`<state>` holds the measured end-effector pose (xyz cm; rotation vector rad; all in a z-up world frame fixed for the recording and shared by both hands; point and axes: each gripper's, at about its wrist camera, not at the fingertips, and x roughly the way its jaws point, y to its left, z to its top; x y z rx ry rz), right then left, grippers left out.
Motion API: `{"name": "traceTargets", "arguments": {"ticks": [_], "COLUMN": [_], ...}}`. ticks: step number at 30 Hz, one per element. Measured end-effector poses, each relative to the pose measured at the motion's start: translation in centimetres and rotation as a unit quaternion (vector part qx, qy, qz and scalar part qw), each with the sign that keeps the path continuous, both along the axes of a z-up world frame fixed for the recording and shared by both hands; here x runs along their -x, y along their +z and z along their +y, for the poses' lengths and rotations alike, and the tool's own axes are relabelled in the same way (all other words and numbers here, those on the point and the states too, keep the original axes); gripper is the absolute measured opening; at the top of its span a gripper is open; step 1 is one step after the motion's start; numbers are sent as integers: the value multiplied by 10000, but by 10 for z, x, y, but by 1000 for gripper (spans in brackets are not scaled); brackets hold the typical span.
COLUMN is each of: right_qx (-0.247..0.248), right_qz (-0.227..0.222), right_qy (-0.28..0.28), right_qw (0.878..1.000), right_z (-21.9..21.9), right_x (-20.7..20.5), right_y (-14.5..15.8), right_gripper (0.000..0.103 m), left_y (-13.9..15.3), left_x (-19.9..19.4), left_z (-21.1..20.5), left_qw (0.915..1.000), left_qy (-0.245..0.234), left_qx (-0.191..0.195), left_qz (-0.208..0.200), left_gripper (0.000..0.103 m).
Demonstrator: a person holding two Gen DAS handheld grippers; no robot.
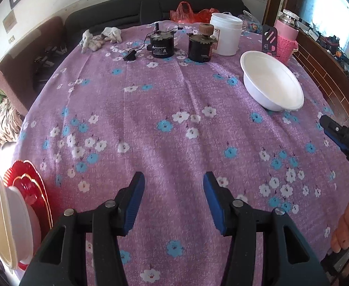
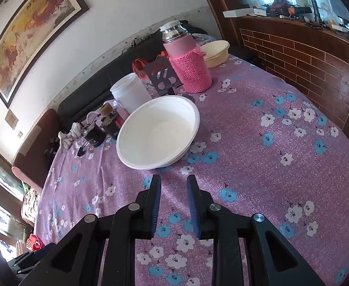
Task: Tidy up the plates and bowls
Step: 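Move both grippers toward the remaining white bowl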
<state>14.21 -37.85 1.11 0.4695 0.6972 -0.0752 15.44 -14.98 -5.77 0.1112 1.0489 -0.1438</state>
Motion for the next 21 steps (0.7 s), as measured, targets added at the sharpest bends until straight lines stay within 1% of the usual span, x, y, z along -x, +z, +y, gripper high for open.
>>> {"name": "traceTargets", "arguments": {"ticks": [4, 9, 11, 12, 14, 16, 19, 21], "right_qx": [39, -123, -185, -234, -374, -572, -888, -1069], "right_qz": [-15, -47, -26, -27, -59, -96, -95, -35], "right_qy": [-135, -88, -63, -43, -33, -28, 26, 81], "right_qw": [9999, 9999, 9998, 9997, 9993, 9983, 9960, 9942], "right_z": [-19, -38, -44, -47, -53, -60, -67, -71], "right_x": [-15, -38, -49, -53, -60, -66, -74, -80], "right_y": [3, 8, 10, 10, 10, 8, 4, 1], "right_gripper": [24, 26, 35, 35, 37, 41, 44, 47], "left_y": [8, 16, 17, 16, 14, 11, 6, 1], "left_x": [-29, -74, -89, -95, -107, -114, -124, -129], "left_z": [-21, -45, -52, -57, -65, -74, -83, -86], "left_qw": [9999, 9990, 9984, 9982, 9974, 9969, 9957, 9949], "left_qy": [-98, -73, 26, 41, 87, 48, 13, 30], "left_qx": [122, 440, 554, 593, 691, 754, 876, 929], "left_qz": [0, 36, 69, 103, 169, 220, 315, 394], "left_gripper": [50, 50, 50, 50, 51, 51, 51, 55]}}
